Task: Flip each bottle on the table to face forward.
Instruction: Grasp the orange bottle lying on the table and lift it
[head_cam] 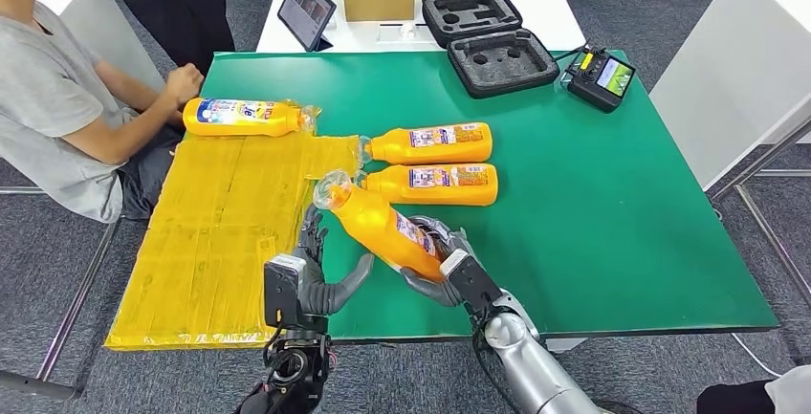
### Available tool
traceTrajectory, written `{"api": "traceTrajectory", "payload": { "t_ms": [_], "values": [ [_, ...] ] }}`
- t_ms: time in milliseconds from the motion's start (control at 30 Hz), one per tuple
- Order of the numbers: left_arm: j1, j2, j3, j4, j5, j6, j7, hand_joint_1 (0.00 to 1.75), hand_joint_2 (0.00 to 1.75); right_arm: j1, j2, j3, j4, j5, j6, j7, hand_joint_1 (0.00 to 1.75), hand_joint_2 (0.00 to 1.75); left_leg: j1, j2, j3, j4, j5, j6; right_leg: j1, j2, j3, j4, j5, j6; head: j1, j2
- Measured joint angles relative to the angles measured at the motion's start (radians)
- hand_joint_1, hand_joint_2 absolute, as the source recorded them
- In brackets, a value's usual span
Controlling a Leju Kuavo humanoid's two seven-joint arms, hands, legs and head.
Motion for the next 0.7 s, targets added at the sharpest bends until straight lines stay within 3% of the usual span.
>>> {"api": "traceTrajectory", "payload": {
  "t_ms": [167, 300, 700],
  "values": [
    [-0.011, -0.002, 0.0, 0.028, 0.005, 0.002, -0.001, 0.0, 1.75, 0.009, 0.0, 0.009, -0.021, -0.002, -0.007, 0.0, 1.75, 1.75, 0.0, 0.0, 0.0, 0.0, 0.0, 0.0, 0.0, 0.0, 0.0, 0.0, 0.0, 0.0, 0.0, 0.0],
    [-0.016, -0.002, 0.001, 0.041, 0.02, -0.002, -0.001, 0.0, 0.0, 0.016, 0.0, 0.018, -0.035, 0.0, -0.019, 0.0, 1.75, 1.75, 0.0, 0.0, 0.0, 0.0, 0.0, 0.0, 0.0, 0.0, 0.0, 0.0, 0.0, 0.0, 0.0, 0.0],
    [-0.028, -0.002, -0.062, 0.021, 0.038, -0.109, 0.013, 0.0, 0.0, 0.017, 0.002, 0.04, -0.029, -0.003, -0.022, 0.001, 1.75, 1.75, 0.0, -0.002, -0.001, 0.0, 0.0, 0.0, 0.0, 0.0, 0.0, 0.0, 0.0, 0.0, 0.0, 0.0]
  ]
}}
